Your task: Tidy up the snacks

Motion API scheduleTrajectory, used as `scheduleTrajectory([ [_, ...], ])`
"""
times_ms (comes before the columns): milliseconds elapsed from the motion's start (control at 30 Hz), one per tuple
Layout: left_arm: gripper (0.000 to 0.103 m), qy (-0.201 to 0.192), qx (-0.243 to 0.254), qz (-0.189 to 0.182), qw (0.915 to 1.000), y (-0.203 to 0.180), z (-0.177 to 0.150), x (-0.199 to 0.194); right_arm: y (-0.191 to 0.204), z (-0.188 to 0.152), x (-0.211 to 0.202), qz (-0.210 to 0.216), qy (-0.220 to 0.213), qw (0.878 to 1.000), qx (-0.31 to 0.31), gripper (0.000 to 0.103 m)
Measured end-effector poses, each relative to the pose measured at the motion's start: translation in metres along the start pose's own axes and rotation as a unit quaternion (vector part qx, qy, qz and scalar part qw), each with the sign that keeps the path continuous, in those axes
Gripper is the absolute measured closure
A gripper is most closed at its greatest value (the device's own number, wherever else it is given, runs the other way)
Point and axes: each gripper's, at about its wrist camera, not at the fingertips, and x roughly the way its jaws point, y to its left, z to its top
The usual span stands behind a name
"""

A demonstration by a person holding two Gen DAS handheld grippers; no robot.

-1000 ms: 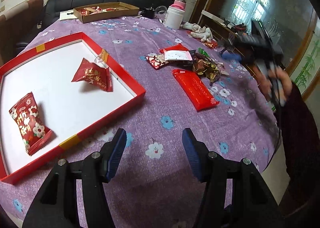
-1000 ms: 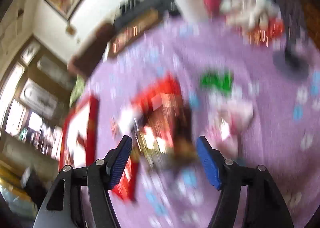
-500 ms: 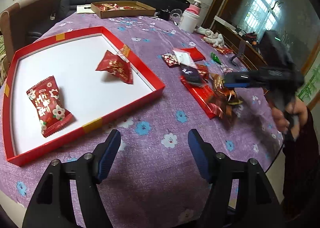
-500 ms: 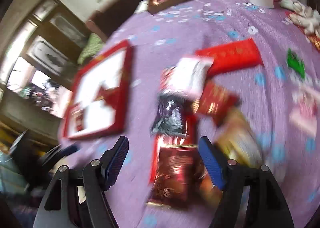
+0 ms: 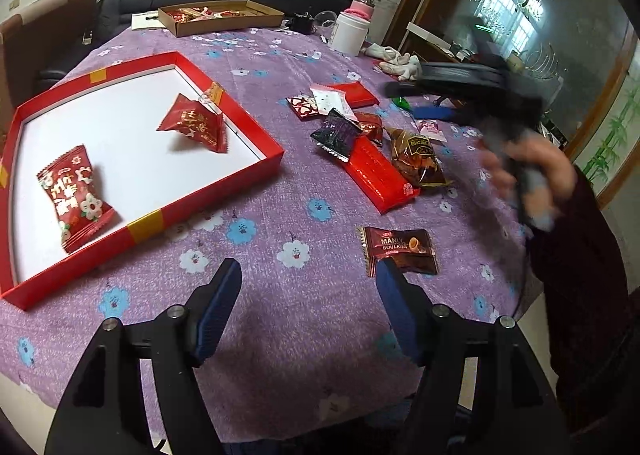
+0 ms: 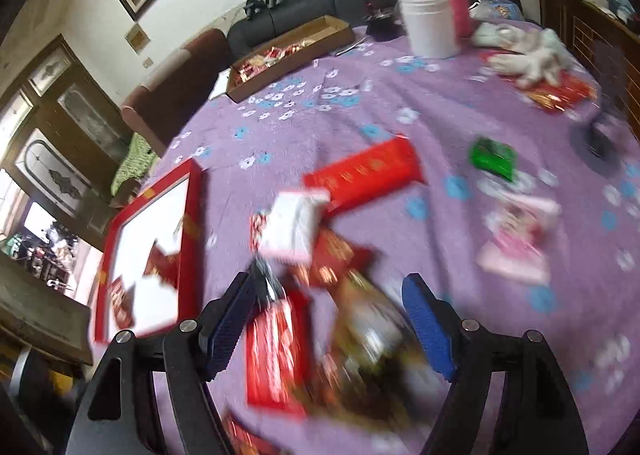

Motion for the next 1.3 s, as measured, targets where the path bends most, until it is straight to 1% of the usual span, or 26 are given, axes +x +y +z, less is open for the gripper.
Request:
scheduleTrajectory([
  [100,0.034,-0.007,0.002,0.010,0.9999,0.004,-0.004,-0.009,0.020,0.009,0.033,-0.015,0.019,1.000,0.000,0.025],
  [167,0.034,-0.007,-0.001,0.016,0.9998,0.009,-0.006,-0.011,0.036,0.012,0.051,-0.051,0.022,0.998,-0.010,0.025],
  [233,0.034,-0.004,-0.008,0.019,0.9998,0.014,-0.007,-0.011,0.048,0.011,0.064,-0.075,0.020,0.997,-0.026,0.026],
  [267,0.034,-0.003,-0.010,0.019,0.9998,0.016,-0.008,-0.011,0.052,0.010,0.070,-0.082,0.021,0.996,-0.029,0.028],
  [300,0.034,-0.001,-0.012,0.019,0.9997,0.019,-0.009,-0.011,0.054,0.008,0.074,-0.088,0.020,0.995,-0.030,0.046],
  [333,0.034,0.000,-0.013,0.019,0.9997,0.020,-0.009,-0.011,0.055,0.005,0.076,-0.086,0.017,0.996,-0.031,0.051],
  [367,0.034,0.000,-0.013,0.018,0.9998,0.021,-0.009,-0.011,0.054,0.005,0.075,-0.082,0.010,0.996,-0.028,0.052],
  [400,0.034,-0.001,-0.012,0.017,0.9998,0.021,-0.009,-0.012,0.052,0.003,0.072,-0.074,0.007,0.997,-0.022,0.056],
  [433,0.034,-0.002,-0.011,0.017,0.9998,0.022,-0.010,-0.013,0.047,0.002,0.066,-0.060,0.002,0.998,-0.012,0.057],
  [500,0.034,-0.002,-0.008,0.017,0.9998,0.023,-0.010,-0.014,0.036,-0.003,0.048,-0.006,-0.017,1.000,0.007,0.057],
  [533,0.034,-0.001,-0.007,0.017,0.9998,0.022,-0.009,-0.013,0.031,-0.008,0.035,0.022,-0.027,0.999,0.010,0.057],
  [567,0.034,0.001,-0.005,0.018,0.9998,0.022,-0.008,-0.012,0.025,-0.013,0.023,0.038,-0.035,0.999,0.013,0.057],
  [667,0.034,0.007,0.006,0.020,0.9998,0.016,-0.004,-0.006,-0.007,-0.034,-0.022,0.078,-0.074,0.993,0.037,0.057],
  [700,0.034,0.005,0.014,0.022,0.9996,0.011,0.000,-0.005,-0.021,-0.041,-0.035,0.079,-0.087,0.992,0.048,0.057],
  [767,0.034,0.001,0.026,0.026,0.9993,0.003,0.007,-0.002,-0.059,-0.058,-0.061,0.056,-0.112,0.989,0.082,0.057],
  [800,0.034,-0.001,0.036,0.025,0.9991,-0.004,0.013,0.000,-0.078,-0.066,-0.071,0.045,-0.116,0.987,0.101,0.057],
  [833,0.034,0.000,0.043,0.023,0.9988,-0.011,0.019,0.004,-0.094,-0.073,-0.076,0.036,-0.116,0.986,0.116,0.057],
  [900,0.034,0.005,0.058,0.017,0.9981,-0.029,0.036,0.014,-0.129,-0.089,-0.087,-0.007,-0.118,0.983,0.143,0.057],
  [1000,0.034,0.007,0.077,0.007,0.9970,-0.063,0.072,0.032,-0.172,-0.100,-0.088,-0.036,-0.108,0.975,0.191,0.057],
  [1033,0.034,0.004,0.079,0.004,0.9969,-0.075,0.086,0.040,-0.182,-0.103,-0.086,-0.058,-0.101,0.973,0.200,0.057],
  [1067,0.033,0.003,0.082,-0.004,0.9966,-0.090,0.101,0.051,-0.187,-0.105,-0.083,-0.079,-0.098,0.972,0.201,0.057],
  [1100,0.029,0.008,0.084,-0.008,0.9964,-0.104,0.117,0.064,-0.190,-0.108,-0.079,-0.092,-0.091,0.971,0.199,0.057],
  [1133,0.028,0.015,0.080,-0.009,0.9967,-0.113,0.128,0.074,-0.191,-0.109,-0.074,-0.103,-0.081,0.972,0.195,0.056],
  [1167,0.028,0.024,0.070,-0.013,0.9972,-0.121,0.139,0.087,-0.185,-0.108,-0.072,-0.124,-0.085,0.972,0.178,0.056],
  [1233,0.028,0.060,0.044,-0.017,0.9971,-0.141,0.164,0.122,-0.171,-0.104,-0.065,-0.164,-0.070,0.974,0.141,0.053],
  [1300,0.028,0.085,0.033,-0.010,0.9958,-0.156,0.178,0.147,-0.164,-0.103,-0.062,-0.187,-0.065,0.973,0.117,0.049],
])
